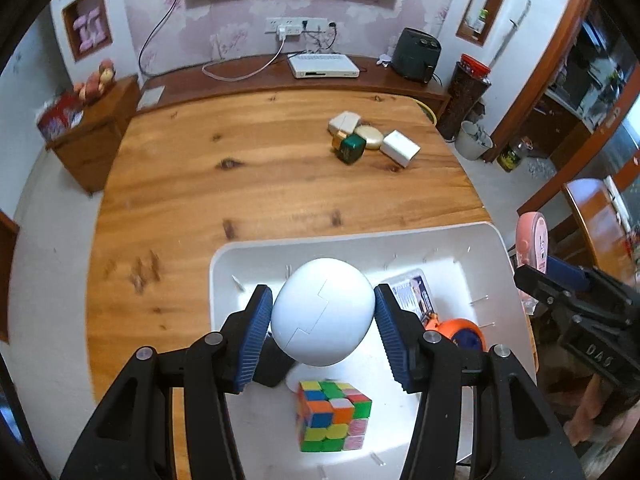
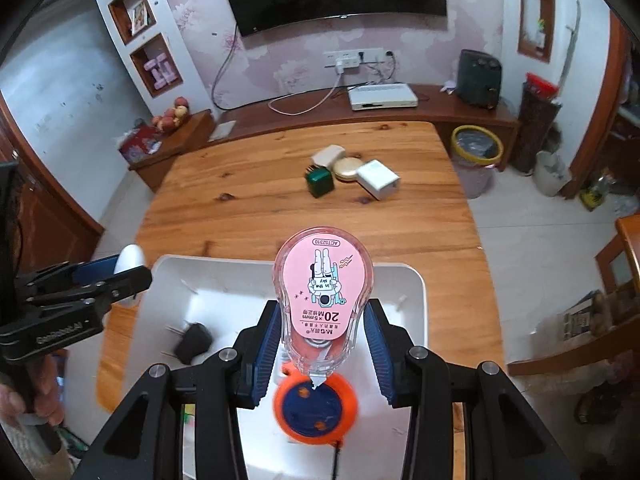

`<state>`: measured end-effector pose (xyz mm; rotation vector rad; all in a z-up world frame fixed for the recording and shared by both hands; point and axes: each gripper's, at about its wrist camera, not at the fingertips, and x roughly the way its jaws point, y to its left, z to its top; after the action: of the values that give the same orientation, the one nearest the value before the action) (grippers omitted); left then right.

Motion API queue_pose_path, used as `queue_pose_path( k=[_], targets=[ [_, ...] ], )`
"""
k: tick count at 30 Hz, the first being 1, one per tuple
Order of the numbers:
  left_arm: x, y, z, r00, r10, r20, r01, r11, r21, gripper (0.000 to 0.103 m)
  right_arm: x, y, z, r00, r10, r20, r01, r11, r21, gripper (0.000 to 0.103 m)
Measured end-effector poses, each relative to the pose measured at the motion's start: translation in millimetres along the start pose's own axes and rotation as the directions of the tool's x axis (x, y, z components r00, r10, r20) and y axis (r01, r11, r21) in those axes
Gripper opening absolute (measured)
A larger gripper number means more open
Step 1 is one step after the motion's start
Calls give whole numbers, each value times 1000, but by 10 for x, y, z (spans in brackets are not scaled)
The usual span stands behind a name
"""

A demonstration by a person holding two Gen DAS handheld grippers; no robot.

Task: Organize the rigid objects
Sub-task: 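Carry the white case into the tray with the left gripper while the right gripper carries the pink tape, then release the white case and pink tape in the tray and withdraw both grippers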

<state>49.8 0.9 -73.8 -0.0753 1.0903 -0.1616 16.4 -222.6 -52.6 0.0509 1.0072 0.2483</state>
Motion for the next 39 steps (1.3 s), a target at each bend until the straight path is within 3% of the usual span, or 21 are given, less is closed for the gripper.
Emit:
queue_pose_path(
  k=[5,9,17,29,31,34,39],
  targets=[
    [273,16,-205,998,61,-20,-62,998,-26,56,229,1,-217,994,-113,14,113,993,-24,43],
    [458,21,-349,996,50,-77,-53,998,-40,56,441,-110,-363,994,-96,-46,97,995,15,43],
    [615,-7,-467,990,89,-113,-91,996,-20,56,641,-180,-528,986,-142,-90,144,990,10,43],
    [731,15,-517,984,124,-131,-127,992,-9,56,731,-60,-570,976,-196,-91,190,979,-68,44],
    [739,2,-518,983,126,-131,-128,992,-5,56,724,-21,-577,977,-197,-86,191,978,-81,46],
    [748,-12,-533,983,124,-137,-125,992,-1,56,705,15,-593,977,-197,-79,189,978,-88,60],
    [754,-17,-556,981,121,-151,-123,992,-3,56,671,24,-616,980,-183,-76,177,981,-81,61]
  ],
)
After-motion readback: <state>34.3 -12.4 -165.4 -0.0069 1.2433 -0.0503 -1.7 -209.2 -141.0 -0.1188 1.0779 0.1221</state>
